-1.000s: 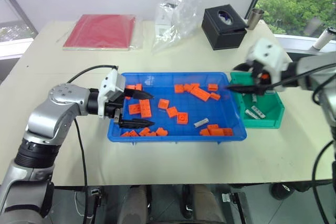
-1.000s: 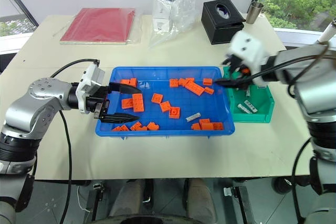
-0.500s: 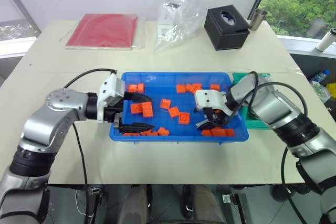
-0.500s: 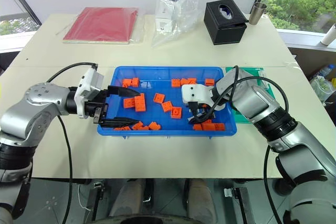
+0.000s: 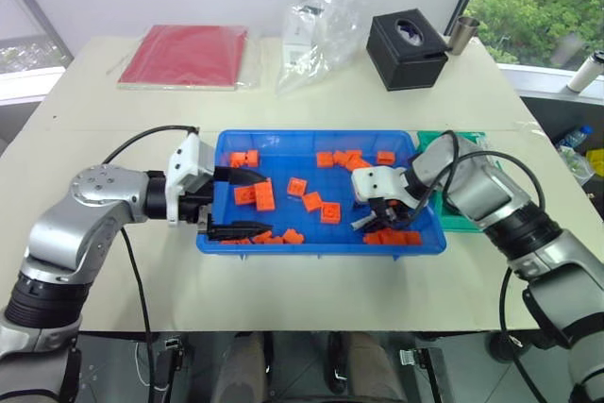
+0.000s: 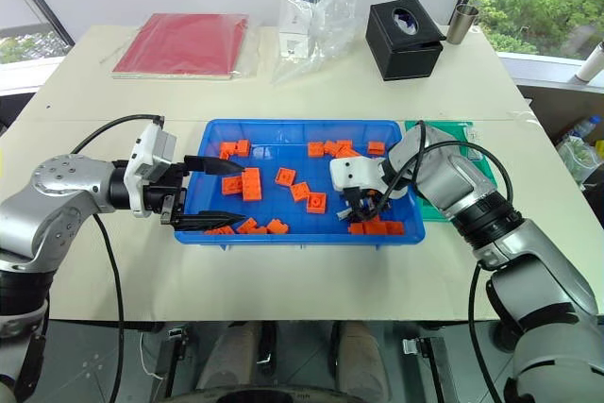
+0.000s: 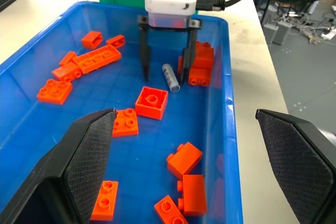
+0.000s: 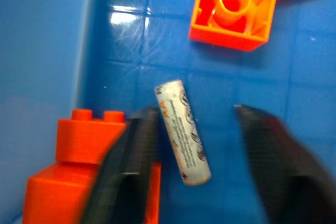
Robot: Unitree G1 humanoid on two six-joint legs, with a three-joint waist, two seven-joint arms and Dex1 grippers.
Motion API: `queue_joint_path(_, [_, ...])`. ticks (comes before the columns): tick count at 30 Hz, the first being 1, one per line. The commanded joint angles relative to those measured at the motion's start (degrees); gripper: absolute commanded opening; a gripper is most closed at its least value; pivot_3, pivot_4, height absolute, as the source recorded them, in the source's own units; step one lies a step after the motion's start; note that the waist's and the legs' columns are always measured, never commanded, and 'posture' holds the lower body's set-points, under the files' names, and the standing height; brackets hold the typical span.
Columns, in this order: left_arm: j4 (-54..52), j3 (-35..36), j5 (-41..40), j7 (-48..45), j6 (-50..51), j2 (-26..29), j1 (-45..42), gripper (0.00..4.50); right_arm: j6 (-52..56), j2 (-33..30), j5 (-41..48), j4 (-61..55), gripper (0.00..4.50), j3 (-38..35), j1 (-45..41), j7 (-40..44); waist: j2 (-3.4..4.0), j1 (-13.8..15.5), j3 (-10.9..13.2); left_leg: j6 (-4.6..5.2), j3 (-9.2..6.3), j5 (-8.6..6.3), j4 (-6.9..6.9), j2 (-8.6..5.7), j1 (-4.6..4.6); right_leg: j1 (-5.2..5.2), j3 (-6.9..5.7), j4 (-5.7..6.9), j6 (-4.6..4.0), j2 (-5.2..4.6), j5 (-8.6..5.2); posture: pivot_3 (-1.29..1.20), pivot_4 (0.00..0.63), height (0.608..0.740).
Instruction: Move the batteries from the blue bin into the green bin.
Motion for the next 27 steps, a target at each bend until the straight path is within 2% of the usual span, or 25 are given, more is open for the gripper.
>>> queue_joint_path(1, [-1.97,0.84,-0.56,-0.18,-0.7,0.57,-0.11,4.5,2.84,-0.42,1.03,-3.76,0.54,-3.57,1.74,-0.55,0.0,0.1,0.0,0.0,0.0,0.0,0.0,0.0,0.0,0.01,0.0,0.0,0.0,0.0,0.0,0.0,0.15,0.736])
queue_joint_path(2, [-2.0,0.73,-0.53,-0.28,-0.77,0.57,-0.11,4.5,3.64,-0.59,1.36,-4.89,0.15,-4.48,2.3,-1.09,0.0,0.12,0.0,0.0,-0.01,0.0,0.01,0.0,0.0,0.02,0.0,0.0,0.0,0.0,0.0,0.0,0.15,0.736])
queue_joint_path(3, [-1.99,0.63,-0.55,-0.34,-0.73,0.53,-0.22,4.5,4.93,-0.78,1.81,-6.58,0.03,-6.04,2.88,-2.15,0.0,0.12,0.0,0.0,-0.01,0.0,0.01,0.0,0.0,0.02,0.0,-0.01,0.0,0.0,0.0,0.0,0.15,0.736])
queue_joint_path(8, [-1.59,0.22,-0.65,-1.01,-0.58,0.41,-0.89,4.5,18.63,0.47,6.72,-16.25,0.03,-19.59,2.82,-12.05,0.01,0.07,0.01,0.0,-0.01,0.0,0.01,0.0,0.0,0.0,0.0,0.02,0.0,0.0,0.0,0.0,0.15,0.736])
queue_joint_path(12, [-0.18,-0.17,-0.27,-1.65,-0.92,0.29,-1.77,4.5,31.06,-1.47,9.62,-21.02,0.03,-30.61,2.7,-19.1,0.01,0.24,0.0,-0.01,-0.01,0.0,0.0,0.01,0.0,0.0,0.0,0.02,-0.01,-0.01,0.0,0.0,0.15,0.736])
queue_joint_path(16, [2.53,-0.55,-0.06,-2.31,-1.13,-0.15,-3.52,4.5,37.39,-6.84,8.83,-23.06,0.03,-41.45,8.8,-25.96,-0.03,0.6,-0.02,0.0,-0.04,0.0,0.01,-0.05,-0.03,0.06,-0.03,-0.07,-0.03,-0.07,-0.02,0.0,0.15,0.736])
queue_joint_path(19, [3.78,-0.87,-0.41,-2.37,-0.92,-0.73,-4.77,4.5,41.38,-7.38,9.25,-25.39,0.03,-46.27,14.94,-30.38,-0.05,0.23,-0.03,0.01,0.0,-0.01,0.0,-0.1,-0.02,0.08,-0.01,-0.11,-0.04,-0.15,-0.02,0.0,0.15,0.736])
queue_joint_path(24, [4.91,-1.27,-0.34,-2.87,-0.8,-1.2,-6.57,4.5,42.32,-6.54,10.88,-27.49,2.54,-48.35,19.91,-35.29,0.02,-0.77,-0.03,0.01,0.02,-0.01,-0.07,-0.05,0.06,0.04,0.01,-0.03,0.0,-0.08,0.0,0.0,0.15,0.736])
queue_joint_path(26, [5.66,-1.19,-0.29,-3.18,-0.67,-1.2,-7.37,4.5,41.74,-6.51,12.85,-26.76,3.68,-49.38,20.18,-35.23,0.02,-1.03,-0.03,0.02,-0.02,-0.01,-0.08,-0.05,0.06,0.04,0.0,-0.01,0.0,-0.05,0.0,0.0,0.15,0.736])
queue_joint_path(27, [6.05,-1.11,-0.23,-3.29,-0.67,-1.2,-7.7,4.5,41.24,-6.91,13.95,-26.32,3.68,-49.95,20.4,-34.65,0.02,-1.07,-0.03,0.01,-0.02,-0.01,-0.08,-0.05,0.05,0.04,0.0,-0.02,0.01,-0.05,0.0,0.0,0.15,0.736])
